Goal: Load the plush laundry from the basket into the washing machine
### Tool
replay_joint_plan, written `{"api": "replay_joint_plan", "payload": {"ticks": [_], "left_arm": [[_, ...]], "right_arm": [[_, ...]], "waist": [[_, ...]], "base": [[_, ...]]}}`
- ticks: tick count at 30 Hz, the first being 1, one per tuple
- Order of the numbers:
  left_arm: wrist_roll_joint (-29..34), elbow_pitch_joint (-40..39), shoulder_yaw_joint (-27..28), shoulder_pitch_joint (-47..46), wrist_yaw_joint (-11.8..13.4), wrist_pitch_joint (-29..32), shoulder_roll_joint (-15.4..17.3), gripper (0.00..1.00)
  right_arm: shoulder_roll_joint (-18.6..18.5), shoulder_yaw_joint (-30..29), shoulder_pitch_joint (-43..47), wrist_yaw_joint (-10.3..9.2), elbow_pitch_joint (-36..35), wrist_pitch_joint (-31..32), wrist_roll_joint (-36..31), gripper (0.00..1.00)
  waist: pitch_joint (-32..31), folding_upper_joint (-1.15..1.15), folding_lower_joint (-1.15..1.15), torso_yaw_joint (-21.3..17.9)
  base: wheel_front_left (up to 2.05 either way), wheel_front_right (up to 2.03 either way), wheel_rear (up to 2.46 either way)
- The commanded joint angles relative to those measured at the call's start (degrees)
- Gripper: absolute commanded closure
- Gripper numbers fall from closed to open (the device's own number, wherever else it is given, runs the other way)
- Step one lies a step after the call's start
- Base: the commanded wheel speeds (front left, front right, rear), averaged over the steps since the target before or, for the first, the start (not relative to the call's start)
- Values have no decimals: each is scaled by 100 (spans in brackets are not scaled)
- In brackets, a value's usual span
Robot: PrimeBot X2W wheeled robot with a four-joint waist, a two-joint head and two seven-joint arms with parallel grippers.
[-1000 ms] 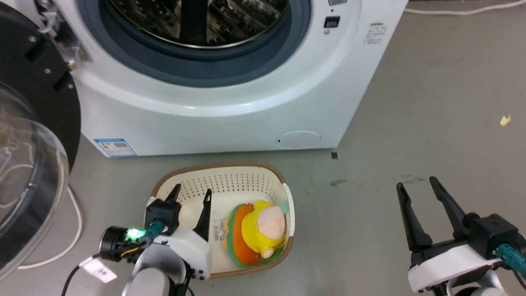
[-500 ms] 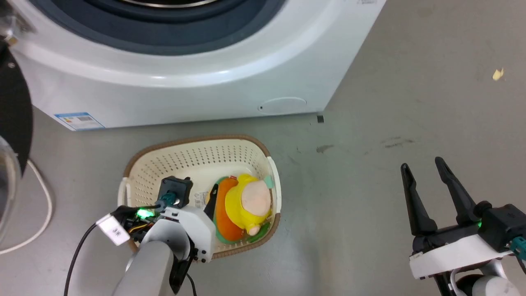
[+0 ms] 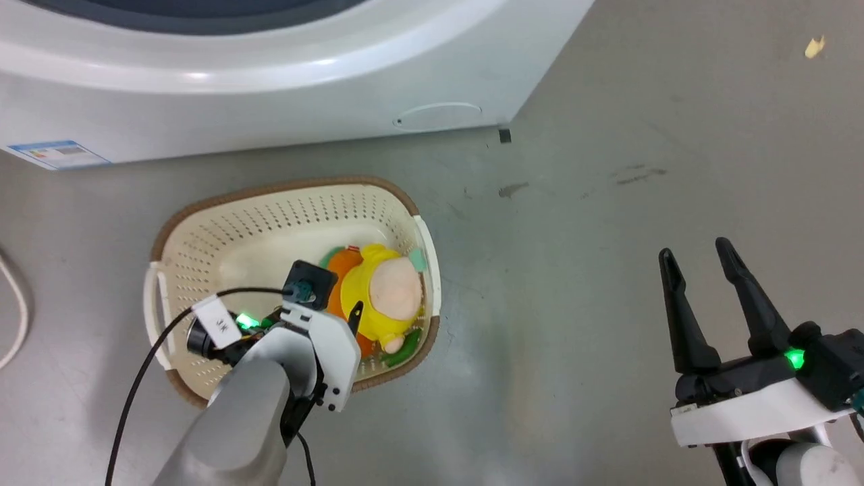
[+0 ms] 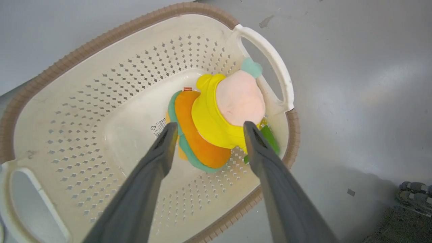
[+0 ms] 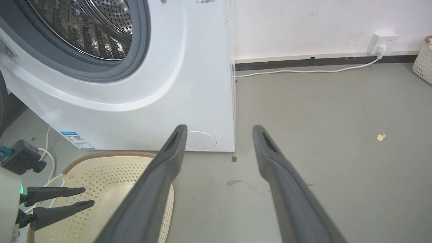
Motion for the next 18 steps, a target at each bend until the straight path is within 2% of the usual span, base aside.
{"api": "replay_joint_plan", "payload": {"ticks": [1,7,12,18], "left_arm": [[-60,106,-92,-179,-19,28,46,0],[-348,336,-503,-588,-56,133,195,0],[-766,668,-471,-995,-87,172,255,0],[-944,1027,-909,-1382,-125,516,310,0]], "right_arm": [[8,11,-125,-3,-65,-52,62,0],[8,42,-195,-4,-139,-124,189,0],[9,75,-238,-4,-201,-183,301,0],[10,98,-260,-4,-257,-255,419,0]], "waist": [[124,0,-1,-67],[457,0,-1,-199],[734,0,-1,-319],[1036,0,-1,-428]], "base": [[0,0,0],[0,0,0],[0,0,0],[0,0,0]]}}
